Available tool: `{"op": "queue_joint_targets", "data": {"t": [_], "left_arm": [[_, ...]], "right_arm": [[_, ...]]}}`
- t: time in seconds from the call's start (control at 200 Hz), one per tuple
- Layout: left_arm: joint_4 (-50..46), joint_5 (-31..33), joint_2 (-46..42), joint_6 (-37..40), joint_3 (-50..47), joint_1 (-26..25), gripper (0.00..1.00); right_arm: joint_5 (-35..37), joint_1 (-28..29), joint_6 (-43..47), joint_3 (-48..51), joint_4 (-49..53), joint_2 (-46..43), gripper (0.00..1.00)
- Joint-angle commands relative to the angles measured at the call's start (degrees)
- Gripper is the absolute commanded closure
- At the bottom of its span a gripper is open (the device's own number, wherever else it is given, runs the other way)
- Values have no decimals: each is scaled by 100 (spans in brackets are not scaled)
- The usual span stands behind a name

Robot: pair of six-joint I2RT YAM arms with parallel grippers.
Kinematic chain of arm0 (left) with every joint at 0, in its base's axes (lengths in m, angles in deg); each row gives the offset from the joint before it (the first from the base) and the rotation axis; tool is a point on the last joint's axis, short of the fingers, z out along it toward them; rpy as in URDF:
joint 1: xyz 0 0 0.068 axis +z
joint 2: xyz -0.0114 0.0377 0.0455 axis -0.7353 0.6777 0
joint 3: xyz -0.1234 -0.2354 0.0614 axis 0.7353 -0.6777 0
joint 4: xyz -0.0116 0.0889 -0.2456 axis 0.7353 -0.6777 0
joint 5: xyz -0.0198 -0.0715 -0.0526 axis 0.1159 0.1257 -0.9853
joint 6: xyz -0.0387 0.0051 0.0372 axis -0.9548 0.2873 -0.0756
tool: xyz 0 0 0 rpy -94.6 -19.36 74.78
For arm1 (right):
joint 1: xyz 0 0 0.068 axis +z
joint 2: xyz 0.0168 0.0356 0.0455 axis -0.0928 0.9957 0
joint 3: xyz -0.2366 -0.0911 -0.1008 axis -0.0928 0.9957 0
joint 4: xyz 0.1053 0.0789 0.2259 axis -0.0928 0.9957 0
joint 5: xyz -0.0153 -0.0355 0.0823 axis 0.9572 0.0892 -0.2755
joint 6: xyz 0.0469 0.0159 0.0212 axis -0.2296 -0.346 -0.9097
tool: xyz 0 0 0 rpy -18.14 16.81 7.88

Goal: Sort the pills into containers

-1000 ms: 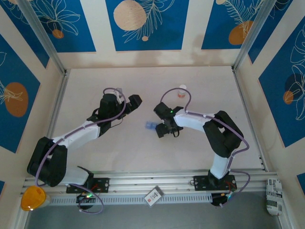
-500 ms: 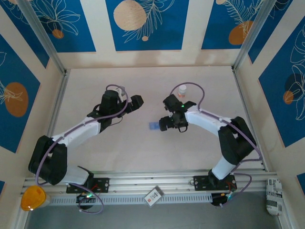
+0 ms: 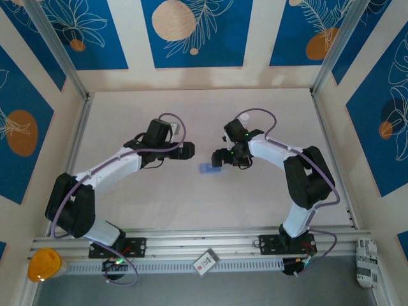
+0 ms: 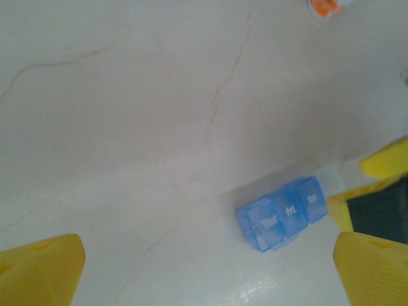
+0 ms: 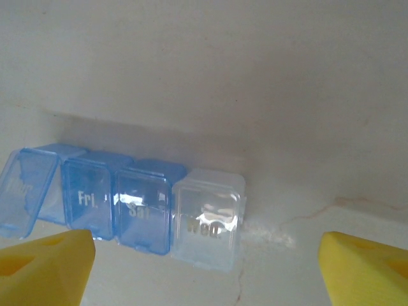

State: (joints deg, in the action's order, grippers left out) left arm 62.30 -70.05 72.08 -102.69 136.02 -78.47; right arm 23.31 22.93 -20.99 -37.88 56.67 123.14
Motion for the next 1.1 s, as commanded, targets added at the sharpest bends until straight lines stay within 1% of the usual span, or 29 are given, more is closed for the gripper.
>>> {"op": "queue_joint_targets", "data": {"t": [0.0, 0.165, 0.505, 0.76, 1.09], "left_arm": [[-570, 307, 219, 670, 303, -238, 0], [-680, 382, 457, 896, 392, -410, 0], [-562, 191, 604, 1156, 202, -730, 0], [-526, 328, 820, 1346, 135, -1055, 0], [-101, 292, 1192, 1322, 13, -1091, 0]], "right_arm": [[-123, -72, -112, -136, -43, 163, 10], [-43, -136, -113, -73, -83, 321, 10], [-50, -136, -161, 137, -196, 454, 12], [-27, -92, -200, 243, -262, 503, 12], [-25, -48, -200, 266, -294, 555, 13]]}}
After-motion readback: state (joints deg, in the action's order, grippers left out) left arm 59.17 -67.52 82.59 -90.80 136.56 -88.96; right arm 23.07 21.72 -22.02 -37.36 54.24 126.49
